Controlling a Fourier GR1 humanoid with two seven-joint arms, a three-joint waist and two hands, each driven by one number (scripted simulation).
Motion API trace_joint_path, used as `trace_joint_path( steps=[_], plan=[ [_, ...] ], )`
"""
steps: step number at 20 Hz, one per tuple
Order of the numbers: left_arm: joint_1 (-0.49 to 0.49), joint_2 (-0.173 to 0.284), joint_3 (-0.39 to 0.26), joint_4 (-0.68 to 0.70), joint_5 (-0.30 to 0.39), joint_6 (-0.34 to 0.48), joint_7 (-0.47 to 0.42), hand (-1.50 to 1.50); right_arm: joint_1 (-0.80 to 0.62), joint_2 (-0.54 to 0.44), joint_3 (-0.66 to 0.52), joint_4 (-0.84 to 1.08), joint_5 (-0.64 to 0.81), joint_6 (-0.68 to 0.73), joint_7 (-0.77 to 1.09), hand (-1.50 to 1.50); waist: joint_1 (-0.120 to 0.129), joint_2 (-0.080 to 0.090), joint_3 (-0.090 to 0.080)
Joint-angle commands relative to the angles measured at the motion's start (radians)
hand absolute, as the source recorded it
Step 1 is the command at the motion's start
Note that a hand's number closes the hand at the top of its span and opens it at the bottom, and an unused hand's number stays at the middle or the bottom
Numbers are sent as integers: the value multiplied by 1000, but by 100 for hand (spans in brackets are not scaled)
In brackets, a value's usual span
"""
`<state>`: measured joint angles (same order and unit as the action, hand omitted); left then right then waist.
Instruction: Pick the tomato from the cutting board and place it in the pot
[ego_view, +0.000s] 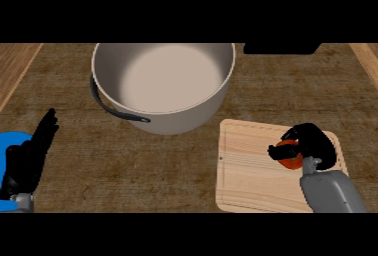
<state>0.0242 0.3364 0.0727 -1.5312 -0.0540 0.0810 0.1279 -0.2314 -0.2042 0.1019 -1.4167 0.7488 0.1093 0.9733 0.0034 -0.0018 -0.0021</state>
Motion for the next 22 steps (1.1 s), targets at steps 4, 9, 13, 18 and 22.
trace_joint_path(
  steps=[4, 9, 13, 18, 22],
  plan=[
    [-95, -15, -74, -7, -15, -45, 4, 0, -297, 199, 296, 95, 54, -6, 132, 150, 169, 37, 1],
    [-125, -32, -119, -3, -26, -67, -6, 0, -479, 202, 362, 216, -20, -22, 187, 150, 242, 50, -1],
    [-151, -27, -117, 15, -21, -80, -2, 0, -611, 203, 401, 315, -4, -58, 247, 150, 253, 46, -5],
    [-158, -35, -126, 43, -36, -73, 6, 0, -806, 204, 454, 410, 88, -72, 318, 150, 236, 31, -8],
    [-173, -38, -118, 50, -37, -61, 25, 0, -962, 204, 469, 475, 211, -90, 378, 150, 218, 17, -10]
  ],
)
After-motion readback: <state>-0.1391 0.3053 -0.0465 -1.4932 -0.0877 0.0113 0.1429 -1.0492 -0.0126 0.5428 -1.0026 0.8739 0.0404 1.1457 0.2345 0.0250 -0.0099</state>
